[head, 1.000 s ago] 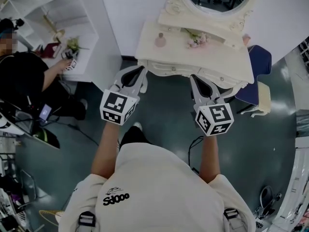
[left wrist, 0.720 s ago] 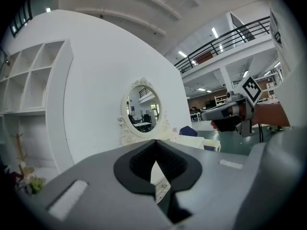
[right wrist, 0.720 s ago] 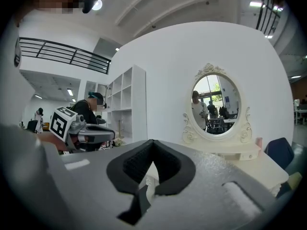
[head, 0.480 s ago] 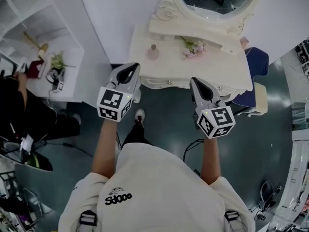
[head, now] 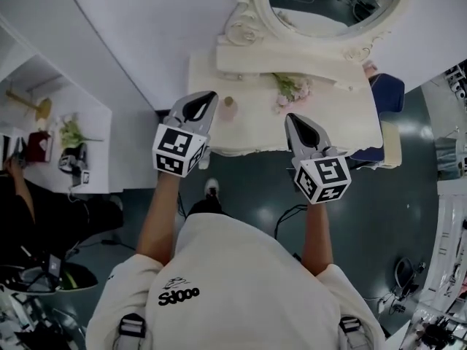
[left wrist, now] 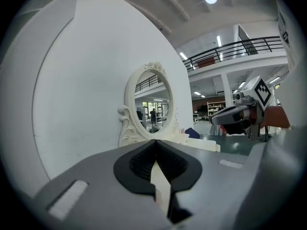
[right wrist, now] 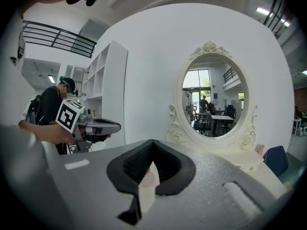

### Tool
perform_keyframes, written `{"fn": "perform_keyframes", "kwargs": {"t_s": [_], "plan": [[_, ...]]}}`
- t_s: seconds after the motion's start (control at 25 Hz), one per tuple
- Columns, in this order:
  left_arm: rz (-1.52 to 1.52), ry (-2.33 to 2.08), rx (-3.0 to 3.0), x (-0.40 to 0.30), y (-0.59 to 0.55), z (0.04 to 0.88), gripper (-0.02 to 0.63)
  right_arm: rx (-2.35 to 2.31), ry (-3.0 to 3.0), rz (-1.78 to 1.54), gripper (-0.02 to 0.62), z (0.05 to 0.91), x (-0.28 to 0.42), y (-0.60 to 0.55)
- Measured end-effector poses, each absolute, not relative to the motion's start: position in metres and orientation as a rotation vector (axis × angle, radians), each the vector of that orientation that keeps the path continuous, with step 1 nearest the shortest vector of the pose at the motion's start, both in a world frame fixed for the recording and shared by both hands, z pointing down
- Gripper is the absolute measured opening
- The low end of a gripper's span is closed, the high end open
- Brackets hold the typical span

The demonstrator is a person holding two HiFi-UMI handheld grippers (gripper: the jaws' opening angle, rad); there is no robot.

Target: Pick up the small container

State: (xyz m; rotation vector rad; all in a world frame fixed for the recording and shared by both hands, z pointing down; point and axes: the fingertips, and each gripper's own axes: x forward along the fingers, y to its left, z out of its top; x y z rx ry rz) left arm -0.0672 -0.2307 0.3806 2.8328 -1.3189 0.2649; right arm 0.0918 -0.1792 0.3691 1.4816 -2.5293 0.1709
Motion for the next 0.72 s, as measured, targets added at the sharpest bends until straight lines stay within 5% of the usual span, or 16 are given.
{"fn": "perform_keyframes", "kwargs": {"t_s": [0.72], "plan": [[0.300, -1.002, 2.761, -0.041, -0.315, 0.471, 0.020, 1.443, -2.397, 0.406, 0.000, 0.426, 0.085, -0.281]]}}
